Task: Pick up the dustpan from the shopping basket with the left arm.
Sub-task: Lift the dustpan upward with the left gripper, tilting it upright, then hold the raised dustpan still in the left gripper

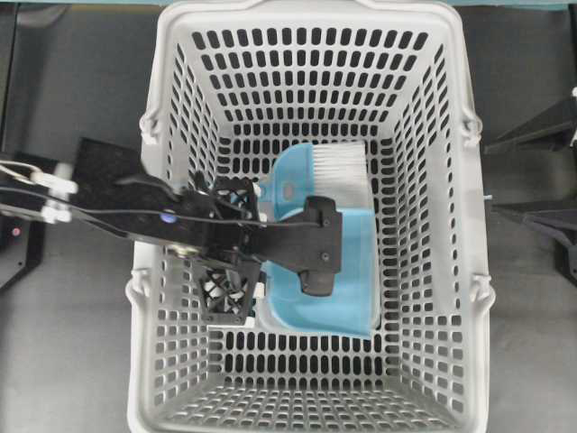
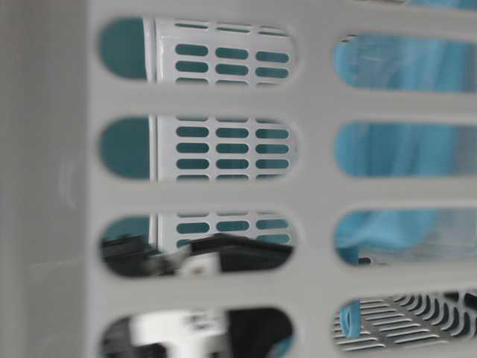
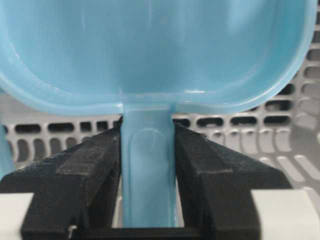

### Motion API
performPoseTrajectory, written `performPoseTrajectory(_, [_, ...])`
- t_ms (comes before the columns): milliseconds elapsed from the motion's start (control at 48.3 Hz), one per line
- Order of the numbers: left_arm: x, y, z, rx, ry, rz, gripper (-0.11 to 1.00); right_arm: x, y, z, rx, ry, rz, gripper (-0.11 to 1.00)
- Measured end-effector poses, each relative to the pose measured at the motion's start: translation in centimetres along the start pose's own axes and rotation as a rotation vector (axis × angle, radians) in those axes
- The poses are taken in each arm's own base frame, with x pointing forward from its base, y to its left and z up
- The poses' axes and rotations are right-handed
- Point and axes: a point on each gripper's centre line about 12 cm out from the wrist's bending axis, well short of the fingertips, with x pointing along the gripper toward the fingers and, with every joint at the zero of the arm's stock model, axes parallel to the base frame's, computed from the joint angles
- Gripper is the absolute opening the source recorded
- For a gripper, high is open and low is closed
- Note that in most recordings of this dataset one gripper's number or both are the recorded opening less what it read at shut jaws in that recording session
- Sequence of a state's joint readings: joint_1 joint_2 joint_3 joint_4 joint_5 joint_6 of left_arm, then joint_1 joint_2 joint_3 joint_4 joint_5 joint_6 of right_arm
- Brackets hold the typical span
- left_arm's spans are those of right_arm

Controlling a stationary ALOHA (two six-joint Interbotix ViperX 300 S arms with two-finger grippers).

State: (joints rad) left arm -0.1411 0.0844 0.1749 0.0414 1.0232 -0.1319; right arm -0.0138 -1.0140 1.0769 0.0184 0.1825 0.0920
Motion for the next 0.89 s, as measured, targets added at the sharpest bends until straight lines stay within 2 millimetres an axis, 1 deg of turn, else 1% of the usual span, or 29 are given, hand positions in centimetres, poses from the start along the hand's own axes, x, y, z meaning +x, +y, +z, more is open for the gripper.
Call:
performPoseTrajectory(104, [-2.3, 0.2, 0.3, -0.008, -0.072, -0.007, 0.3, -0.1, 0.0, -0.1, 0.012, -0.006, 0.0, 0.79])
performPoseTrajectory(311, [-8.3, 1.4, 0.7, -0.036, -0.281, -0.02, 0.3, -0.1, 0.0, -0.4, 0.02, -0.031, 0.003, 0.79])
performPoseTrajectory(394, [-10.0, 1.9, 0.5, -0.046, -0.328, -0.018, 0.3, -0.2, -0.1, -0.4, 0.022, -0.037, 0.004, 0.79])
performPoseTrajectory(477, [-11.3, 2.2, 0.3, -0.053, -0.357, -0.019, 0.3, -0.2, -0.1, -0.4, 0.022, -0.046, 0.004, 0.79])
performPoseTrajectory(559, [-11.7, 2.3, 0.1, -0.052, -0.366, -0.018, 0.3, -0.2, -0.1, -0.5, 0.02, -0.05, 0.005, 0.79])
performPoseTrajectory(891, [-11.7, 2.4, 0.1, -0.055, -0.367, -0.016, 0.3, -0.2, -0.1, -0.5, 0.022, -0.052, 0.005, 0.79])
